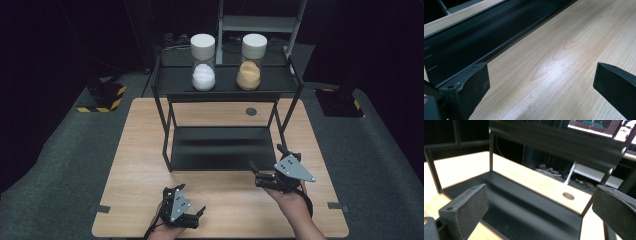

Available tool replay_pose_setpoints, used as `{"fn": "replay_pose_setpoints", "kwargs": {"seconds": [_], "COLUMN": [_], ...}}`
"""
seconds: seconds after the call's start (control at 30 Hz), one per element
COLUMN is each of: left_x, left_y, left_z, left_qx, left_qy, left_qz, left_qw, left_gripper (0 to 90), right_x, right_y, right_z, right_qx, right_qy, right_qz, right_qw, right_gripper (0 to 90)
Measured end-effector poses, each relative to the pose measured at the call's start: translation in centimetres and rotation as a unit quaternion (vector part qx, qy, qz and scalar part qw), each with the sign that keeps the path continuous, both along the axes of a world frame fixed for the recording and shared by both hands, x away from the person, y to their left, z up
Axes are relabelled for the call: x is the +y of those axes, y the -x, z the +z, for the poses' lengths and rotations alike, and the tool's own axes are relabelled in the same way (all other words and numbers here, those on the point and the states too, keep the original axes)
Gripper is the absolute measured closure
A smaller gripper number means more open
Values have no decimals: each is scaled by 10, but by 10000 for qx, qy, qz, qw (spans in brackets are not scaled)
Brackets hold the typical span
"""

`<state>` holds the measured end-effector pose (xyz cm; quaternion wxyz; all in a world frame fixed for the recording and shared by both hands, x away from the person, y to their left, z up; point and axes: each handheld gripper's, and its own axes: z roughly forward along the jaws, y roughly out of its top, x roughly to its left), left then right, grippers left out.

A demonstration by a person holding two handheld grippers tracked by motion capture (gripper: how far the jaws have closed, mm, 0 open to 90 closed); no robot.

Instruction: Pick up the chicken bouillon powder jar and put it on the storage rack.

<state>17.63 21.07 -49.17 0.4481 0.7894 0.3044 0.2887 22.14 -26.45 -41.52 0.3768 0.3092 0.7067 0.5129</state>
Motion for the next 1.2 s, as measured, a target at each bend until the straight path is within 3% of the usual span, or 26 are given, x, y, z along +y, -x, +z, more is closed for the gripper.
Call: {"fn": "replay_pose_setpoints", "kwargs": {"seconds": [0.07, 0.37, 0.6, 0.73, 0.77, 0.9, 1.03, 1.2], "left_x": [0, -2, -3, -4, -5, -5, -6, -6], "left_y": [0, 1, 2, 3, 3, 3, 4, 4], "left_z": [0, 0, 0, 0, -1, 0, -1, -1], "left_qx": [-9, -24, -50, -80, -80, -88, -104, -100], "left_qy": [-11, -45, -85, -110, -103, -139, -147, -148], "left_qz": [-3, 18, 29, 23, 28, 36, 49, 59], "left_qw": [10000, 10000, 9999, 9999, 9999, 9999, 9998, 9998], "left_gripper": [9, 9, 9, 9, 9, 10, 10, 10], "right_x": [0, -9, -15, -16, -16, -15, -11, -11], "right_y": [1, 12, 18, 23, 23, 29, 32, 38], "right_z": [-3, -44, -65, -75, -76, -77, -73, -75], "right_qx": [28, 442, 747, 877, 935, 811, 873, 778], "right_qy": [16, 191, 336, 546, 620, 832, 1194, 1274], "right_qz": [-7, -127, -293, -366, -378, -382, -330, -313], "right_qw": [10000, 9988, 9962, 9940, 9930, 9925, 9885, 9883], "right_gripper": [0, 0, 0, 0, 0, 0, 0, 0]}}
